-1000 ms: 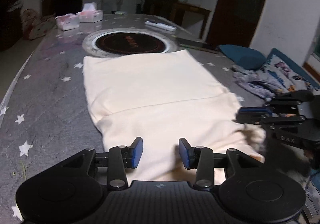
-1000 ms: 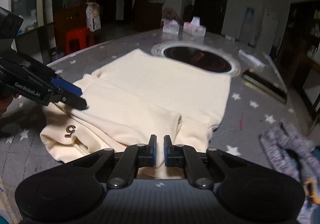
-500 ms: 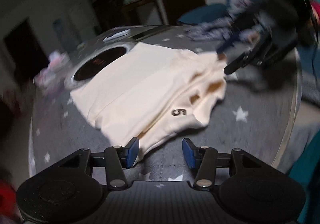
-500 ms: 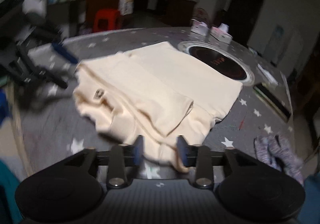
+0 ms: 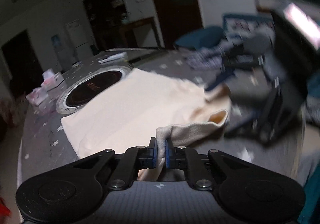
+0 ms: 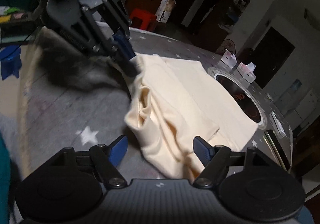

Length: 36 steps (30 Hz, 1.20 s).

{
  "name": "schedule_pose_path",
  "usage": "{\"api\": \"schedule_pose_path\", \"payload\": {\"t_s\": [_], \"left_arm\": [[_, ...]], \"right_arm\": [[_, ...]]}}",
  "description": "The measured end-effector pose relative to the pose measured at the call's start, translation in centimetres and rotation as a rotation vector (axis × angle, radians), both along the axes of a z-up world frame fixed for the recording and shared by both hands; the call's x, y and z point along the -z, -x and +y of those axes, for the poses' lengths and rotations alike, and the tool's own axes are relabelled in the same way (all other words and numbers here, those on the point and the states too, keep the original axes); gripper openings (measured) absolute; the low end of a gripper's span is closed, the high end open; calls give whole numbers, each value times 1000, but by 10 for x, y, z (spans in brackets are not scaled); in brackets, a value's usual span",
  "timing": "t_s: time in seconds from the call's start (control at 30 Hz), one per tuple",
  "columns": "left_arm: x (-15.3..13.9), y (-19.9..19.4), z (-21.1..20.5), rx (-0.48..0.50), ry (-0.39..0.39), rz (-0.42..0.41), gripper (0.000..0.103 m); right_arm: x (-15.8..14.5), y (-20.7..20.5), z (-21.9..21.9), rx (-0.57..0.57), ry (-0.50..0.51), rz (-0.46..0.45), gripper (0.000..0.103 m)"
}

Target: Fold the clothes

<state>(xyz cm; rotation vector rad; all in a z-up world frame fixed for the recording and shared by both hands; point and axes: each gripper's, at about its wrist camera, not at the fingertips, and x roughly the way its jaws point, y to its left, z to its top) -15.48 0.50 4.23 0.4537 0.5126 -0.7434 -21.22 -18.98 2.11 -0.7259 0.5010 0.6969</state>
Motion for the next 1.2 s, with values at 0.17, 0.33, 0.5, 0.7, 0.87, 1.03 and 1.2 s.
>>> {"api": "schedule_pose_path", "payload": {"t_s": [0.17, 0.33, 0.5, 0.7, 0.87, 1.03, 1.2], "left_arm": [[-9, -22, 5, -41, 75, 49, 9], [-3, -7, 13, -17, 26, 27, 23], [15, 9, 14, -20, -101, -38, 43], [28, 6, 14, -18, -168, -19, 9], [6, 22, 29, -24, -61, 12, 5], [-14, 77, 34, 26, -56, 41, 5], [-37, 132, 40, 58, 8, 95, 5]], "right_arm": [[-1, -35, 1, 46, -68, 55, 38], [-12, -58, -13, 107, -185, 164, 19], [-20, -66, -20, 132, -243, 195, 15], [-18, -58, -18, 145, -254, 174, 11], [-27, -36, -21, 134, -281, 145, 11], [-49, 12, -25, 69, -279, 162, 10], [-75, 68, -32, 23, -280, 222, 10]]}}
